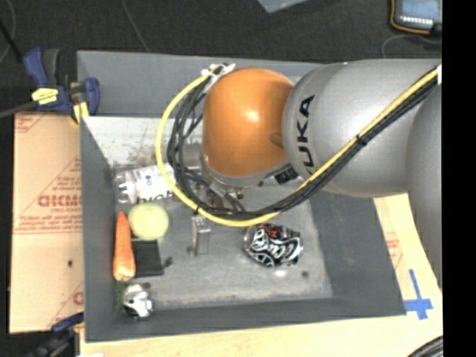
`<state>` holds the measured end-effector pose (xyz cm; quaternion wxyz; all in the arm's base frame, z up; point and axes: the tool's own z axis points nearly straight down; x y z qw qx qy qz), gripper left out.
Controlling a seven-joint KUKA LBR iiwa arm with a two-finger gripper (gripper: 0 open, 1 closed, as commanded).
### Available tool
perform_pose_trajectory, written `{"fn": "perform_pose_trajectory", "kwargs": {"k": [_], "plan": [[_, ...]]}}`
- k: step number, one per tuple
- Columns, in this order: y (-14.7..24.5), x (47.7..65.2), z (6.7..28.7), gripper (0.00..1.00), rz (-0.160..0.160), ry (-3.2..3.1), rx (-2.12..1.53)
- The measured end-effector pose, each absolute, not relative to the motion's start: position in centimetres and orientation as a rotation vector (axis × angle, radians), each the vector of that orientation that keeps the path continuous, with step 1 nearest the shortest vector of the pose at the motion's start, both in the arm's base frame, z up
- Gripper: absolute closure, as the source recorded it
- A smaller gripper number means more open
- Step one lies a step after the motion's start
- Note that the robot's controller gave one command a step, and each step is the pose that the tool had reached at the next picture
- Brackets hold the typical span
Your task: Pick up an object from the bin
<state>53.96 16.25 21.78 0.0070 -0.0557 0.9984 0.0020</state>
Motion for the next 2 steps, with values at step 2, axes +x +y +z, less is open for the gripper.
{"fn": "perform_pose_trajectory", "kwargs": {"k": [2], "plan": [[18.5,54.3,25.4,0.0,0.011,3.114,-0.202]]}}
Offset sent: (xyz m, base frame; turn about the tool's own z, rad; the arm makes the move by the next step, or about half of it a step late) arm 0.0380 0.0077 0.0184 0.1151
